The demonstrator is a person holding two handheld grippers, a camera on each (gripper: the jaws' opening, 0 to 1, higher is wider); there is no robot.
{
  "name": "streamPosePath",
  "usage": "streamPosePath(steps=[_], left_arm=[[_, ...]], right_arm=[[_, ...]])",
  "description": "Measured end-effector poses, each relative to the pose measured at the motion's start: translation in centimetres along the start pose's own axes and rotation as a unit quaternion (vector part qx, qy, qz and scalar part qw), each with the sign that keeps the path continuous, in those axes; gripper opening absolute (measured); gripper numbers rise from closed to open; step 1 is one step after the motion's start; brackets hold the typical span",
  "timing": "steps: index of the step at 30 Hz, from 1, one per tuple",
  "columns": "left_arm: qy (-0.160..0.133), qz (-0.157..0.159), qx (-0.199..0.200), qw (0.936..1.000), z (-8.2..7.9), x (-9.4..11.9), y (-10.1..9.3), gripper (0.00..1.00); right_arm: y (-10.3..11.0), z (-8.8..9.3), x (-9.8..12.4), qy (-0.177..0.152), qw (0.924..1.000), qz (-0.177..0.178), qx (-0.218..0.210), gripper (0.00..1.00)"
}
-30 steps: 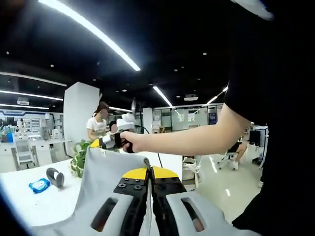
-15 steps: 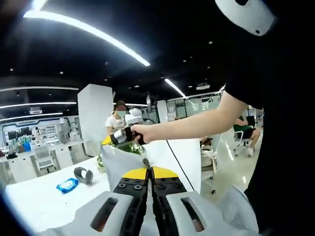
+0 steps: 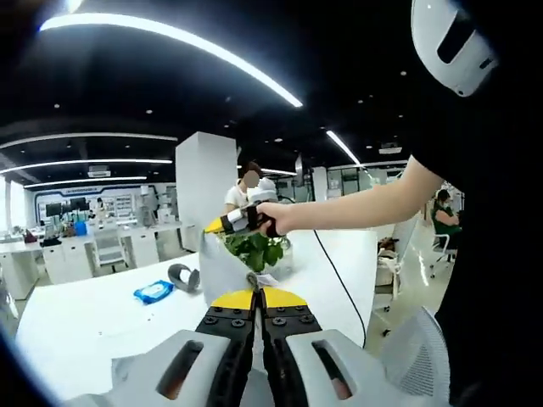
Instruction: Fold the towel on the table until its edges align and the towel forms a compact rectangular stack.
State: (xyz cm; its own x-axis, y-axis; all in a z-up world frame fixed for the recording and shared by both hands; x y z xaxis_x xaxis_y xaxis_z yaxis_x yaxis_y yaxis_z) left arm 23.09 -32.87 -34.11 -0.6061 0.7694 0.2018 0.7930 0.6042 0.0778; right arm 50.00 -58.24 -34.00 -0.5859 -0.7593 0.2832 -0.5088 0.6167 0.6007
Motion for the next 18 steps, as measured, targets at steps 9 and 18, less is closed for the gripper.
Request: streamPosePath(steps=[9,18], left_arm=[[0.026,-0.039,0.016,0.9987,2.2,2.3,1.8,0.01],[0.057,-0.072,0.04,0.9949,5.0,3.9,3.4,0.01]], right_arm=[[1.8,1.3,-3.8,0.047,0.9984,-0.011,0.028,0.0],[2.3,3.2,-6.8,0.083,0.9961,-0.013,0.029,0.0]])
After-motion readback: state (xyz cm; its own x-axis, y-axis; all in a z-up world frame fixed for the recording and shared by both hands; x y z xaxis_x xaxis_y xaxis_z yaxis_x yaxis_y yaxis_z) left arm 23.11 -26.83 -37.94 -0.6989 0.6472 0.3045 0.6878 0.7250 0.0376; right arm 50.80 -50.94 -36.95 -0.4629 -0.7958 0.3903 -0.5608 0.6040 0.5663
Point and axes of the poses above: the point that each gripper's makers call its tool centre point, and the gripper's own axes: x roughly backward along the fingers, y roughly to its left, z roughly out of its underside, the point moved 6 cm from there along x, roughly backward along the fingers, and after that the axes turned 9 degrees about y, right-handed, at the moved point
